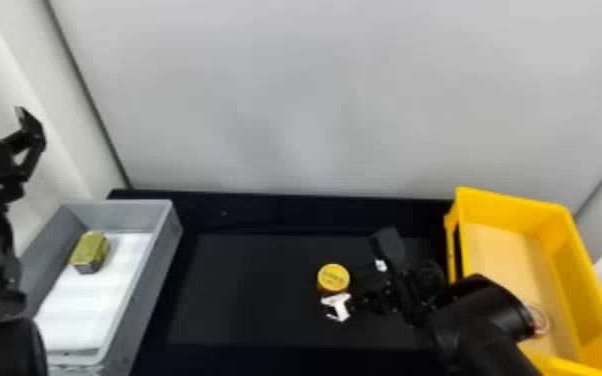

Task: Pick up the round yellow can and place it in the yellow rectangular box

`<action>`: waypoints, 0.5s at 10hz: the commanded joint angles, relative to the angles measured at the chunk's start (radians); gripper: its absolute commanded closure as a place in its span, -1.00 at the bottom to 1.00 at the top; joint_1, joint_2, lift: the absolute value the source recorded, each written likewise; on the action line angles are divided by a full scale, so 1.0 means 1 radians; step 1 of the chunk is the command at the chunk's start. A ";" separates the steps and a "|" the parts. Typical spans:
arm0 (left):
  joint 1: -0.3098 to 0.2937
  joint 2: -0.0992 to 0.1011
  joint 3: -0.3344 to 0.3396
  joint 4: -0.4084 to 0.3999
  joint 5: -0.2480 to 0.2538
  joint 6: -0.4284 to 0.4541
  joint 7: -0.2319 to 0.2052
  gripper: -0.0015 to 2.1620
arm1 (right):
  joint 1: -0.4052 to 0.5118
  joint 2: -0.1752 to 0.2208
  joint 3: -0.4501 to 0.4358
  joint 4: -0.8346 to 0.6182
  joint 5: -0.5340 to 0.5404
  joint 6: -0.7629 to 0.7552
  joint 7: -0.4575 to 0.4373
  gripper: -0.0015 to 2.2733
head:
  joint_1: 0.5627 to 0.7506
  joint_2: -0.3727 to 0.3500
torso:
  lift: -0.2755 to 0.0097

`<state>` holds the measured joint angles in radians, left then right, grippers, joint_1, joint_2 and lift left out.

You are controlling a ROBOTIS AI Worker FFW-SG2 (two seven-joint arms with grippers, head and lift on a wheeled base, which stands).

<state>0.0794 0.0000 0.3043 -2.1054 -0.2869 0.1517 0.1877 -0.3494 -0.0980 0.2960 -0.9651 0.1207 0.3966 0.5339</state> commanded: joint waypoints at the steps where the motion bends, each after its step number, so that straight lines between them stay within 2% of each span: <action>1: -0.003 -0.003 -0.004 0.004 0.000 0.000 0.000 -0.91 | -0.020 0.009 -0.003 0.032 0.005 -0.016 0.000 -0.94 | 0.39 0.07 | 0.51; 5: -0.004 -0.003 -0.011 0.005 0.000 -0.001 0.000 -0.91 | -0.031 0.009 -0.014 0.048 0.017 -0.019 -0.003 -0.90 | 0.39 0.07 | 0.51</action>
<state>0.0761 0.0000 0.2962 -2.1003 -0.2869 0.1519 0.1873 -0.3752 -0.0887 0.2860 -0.9257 0.1310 0.3786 0.5319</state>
